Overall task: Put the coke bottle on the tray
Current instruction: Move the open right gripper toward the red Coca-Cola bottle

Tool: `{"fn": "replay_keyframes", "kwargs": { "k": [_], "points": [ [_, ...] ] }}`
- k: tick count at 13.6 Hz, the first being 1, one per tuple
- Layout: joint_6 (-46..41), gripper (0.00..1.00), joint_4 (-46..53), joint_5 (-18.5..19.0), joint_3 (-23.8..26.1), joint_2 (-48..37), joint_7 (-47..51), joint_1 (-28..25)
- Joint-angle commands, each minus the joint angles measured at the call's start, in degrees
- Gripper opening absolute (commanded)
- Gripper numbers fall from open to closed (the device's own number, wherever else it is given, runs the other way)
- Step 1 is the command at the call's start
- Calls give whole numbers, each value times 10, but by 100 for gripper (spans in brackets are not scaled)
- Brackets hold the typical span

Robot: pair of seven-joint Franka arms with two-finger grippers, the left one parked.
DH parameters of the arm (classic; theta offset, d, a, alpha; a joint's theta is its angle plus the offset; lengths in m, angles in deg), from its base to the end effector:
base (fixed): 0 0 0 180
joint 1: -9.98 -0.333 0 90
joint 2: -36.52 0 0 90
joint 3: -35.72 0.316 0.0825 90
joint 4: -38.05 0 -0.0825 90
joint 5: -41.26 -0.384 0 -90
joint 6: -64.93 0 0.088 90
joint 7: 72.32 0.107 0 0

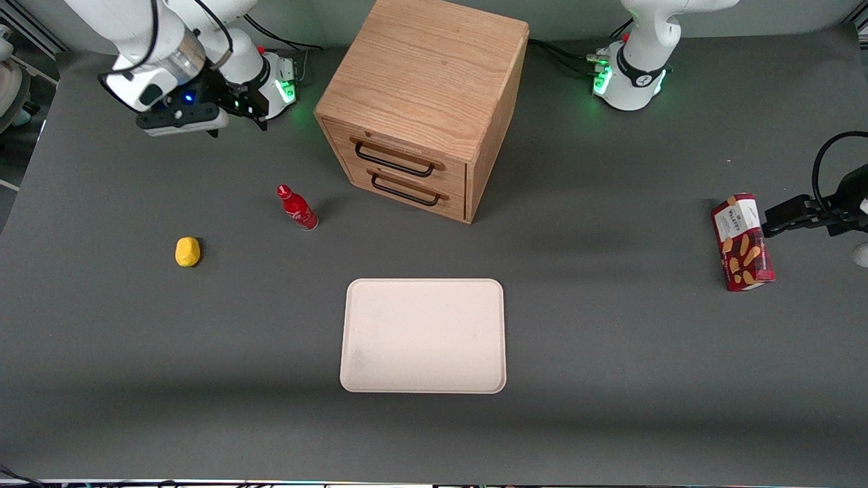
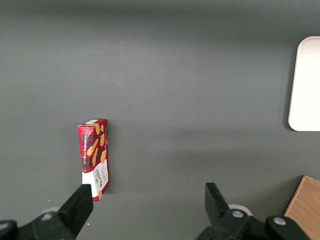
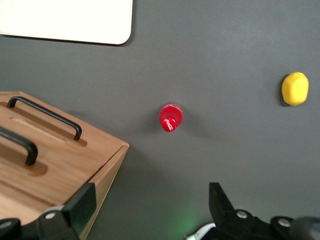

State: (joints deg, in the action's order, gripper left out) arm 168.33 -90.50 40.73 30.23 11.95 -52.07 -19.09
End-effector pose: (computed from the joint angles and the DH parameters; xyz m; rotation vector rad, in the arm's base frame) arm 0.3896 0.1662 0.5332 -3.0989 -0.1004 0.0456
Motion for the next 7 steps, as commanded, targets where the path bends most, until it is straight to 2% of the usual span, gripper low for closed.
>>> {"fn": "replay_keyframes", "kwargs": {
  "k": [1, 7],
  "points": [
    [75, 100, -64, 15, -2, -12, -7, -4],
    [197, 100, -129, 28, -2, 41, -7, -3]
  ]
}}
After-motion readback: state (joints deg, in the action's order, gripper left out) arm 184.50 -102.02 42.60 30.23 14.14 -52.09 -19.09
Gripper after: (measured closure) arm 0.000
